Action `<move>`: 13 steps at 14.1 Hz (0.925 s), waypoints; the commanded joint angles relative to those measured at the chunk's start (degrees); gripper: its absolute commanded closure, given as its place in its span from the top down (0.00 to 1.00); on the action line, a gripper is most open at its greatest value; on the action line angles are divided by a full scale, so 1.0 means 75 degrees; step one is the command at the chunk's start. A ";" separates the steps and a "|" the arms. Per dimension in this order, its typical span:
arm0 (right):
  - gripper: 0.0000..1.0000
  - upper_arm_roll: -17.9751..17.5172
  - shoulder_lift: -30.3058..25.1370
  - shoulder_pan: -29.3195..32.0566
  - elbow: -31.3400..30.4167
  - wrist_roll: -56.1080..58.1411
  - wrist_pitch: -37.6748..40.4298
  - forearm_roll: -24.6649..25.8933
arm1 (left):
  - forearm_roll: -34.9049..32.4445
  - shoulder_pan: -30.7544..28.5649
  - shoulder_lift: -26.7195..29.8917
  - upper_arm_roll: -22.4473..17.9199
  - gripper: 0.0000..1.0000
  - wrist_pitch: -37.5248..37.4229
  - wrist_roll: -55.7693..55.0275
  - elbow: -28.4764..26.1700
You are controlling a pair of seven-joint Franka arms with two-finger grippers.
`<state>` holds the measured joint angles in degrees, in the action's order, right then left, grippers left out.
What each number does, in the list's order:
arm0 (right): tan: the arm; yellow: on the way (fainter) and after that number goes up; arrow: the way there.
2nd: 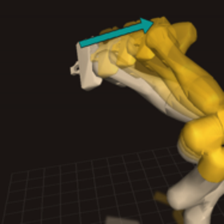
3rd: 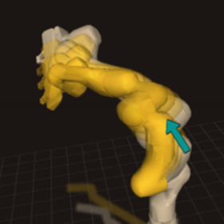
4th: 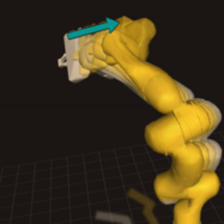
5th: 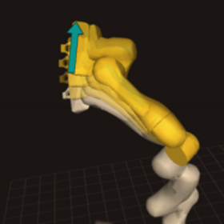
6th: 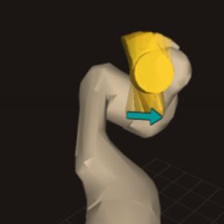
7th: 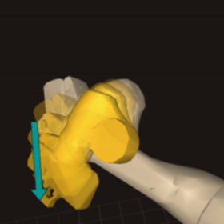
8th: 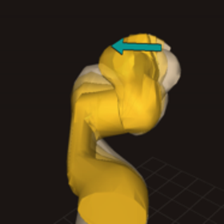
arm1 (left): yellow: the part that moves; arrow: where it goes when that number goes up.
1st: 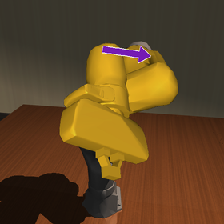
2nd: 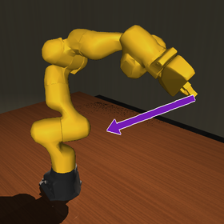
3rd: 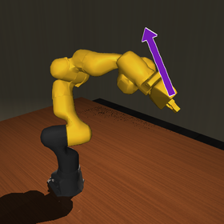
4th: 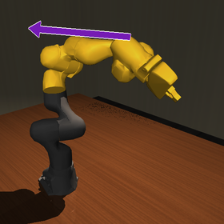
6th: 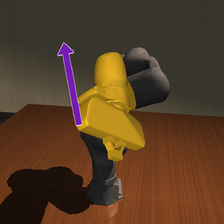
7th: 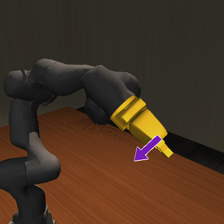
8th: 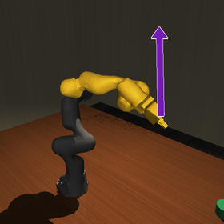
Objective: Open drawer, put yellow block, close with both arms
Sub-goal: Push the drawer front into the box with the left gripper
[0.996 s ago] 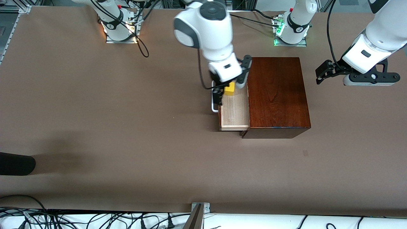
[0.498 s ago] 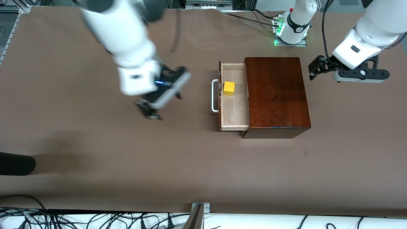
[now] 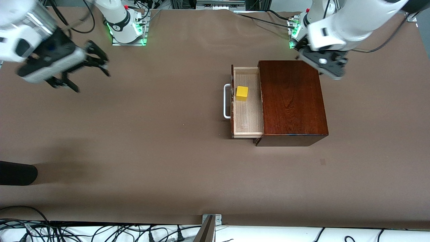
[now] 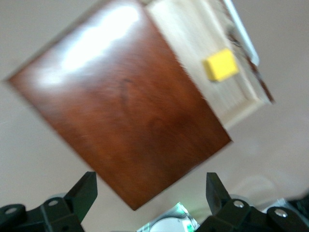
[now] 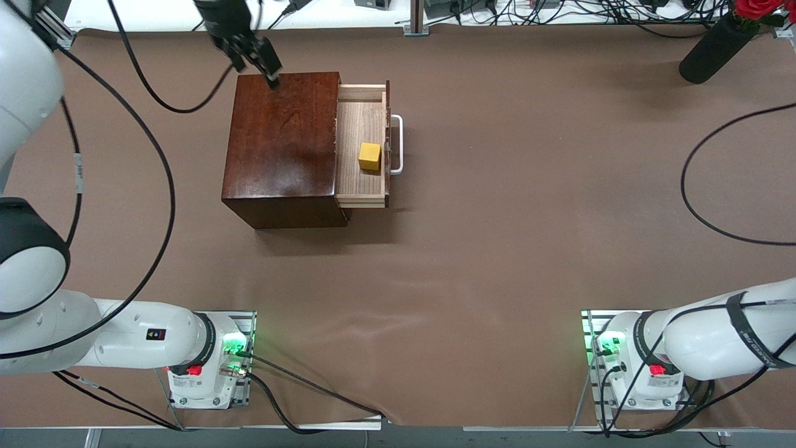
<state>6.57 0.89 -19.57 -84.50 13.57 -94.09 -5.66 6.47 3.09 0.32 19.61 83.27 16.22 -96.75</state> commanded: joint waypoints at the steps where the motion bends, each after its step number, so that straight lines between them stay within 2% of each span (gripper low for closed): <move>1: 1.00 0.0553 -0.0365 -0.0039 -0.0429 -0.0262 0.0472 0.0016 | 0.0601 0.0616 -0.0966 0.0384 1.00 -0.0157 0.0333 0.0522; 3: 1.00 0.0636 -0.0365 -0.0039 -0.0406 -0.0344 0.0568 0.0343 | 0.0579 0.1378 -0.2205 0.0409 1.00 -0.0250 0.0322 0.1878; 4: 1.00 0.0671 -0.0365 -0.0039 -0.0394 -0.0403 0.0568 0.0461 | 0.0578 0.1567 -0.2571 0.0409 1.00 -0.0251 0.0414 0.2221; 6: 1.00 0.0683 -0.0353 -0.0039 -0.0382 -0.0427 0.0510 0.0765 | 0.0555 0.1976 -0.3157 0.0421 1.00 0.0168 0.1183 0.2387; 8: 1.00 0.0683 -0.0330 -0.0028 -0.0289 -0.0392 0.0544 0.0930 | -0.0283 0.2481 -0.3475 0.0433 1.00 0.1221 0.2483 0.2330; 9: 1.00 0.0683 -0.0295 -0.0039 -0.0173 -0.0380 0.0591 0.1070 | -0.0556 0.2634 -0.3709 0.0433 1.00 0.1446 0.2953 0.2330; 13: 1.00 0.0800 -0.0248 -0.0016 -0.0136 -0.0462 0.0522 0.1013 | -0.1060 0.3174 -0.4681 0.0421 1.00 0.3554 0.3813 0.2271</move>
<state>12.20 -1.01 -19.63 -86.27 11.22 -90.40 1.66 1.41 25.19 -30.80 22.94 105.78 41.22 -82.06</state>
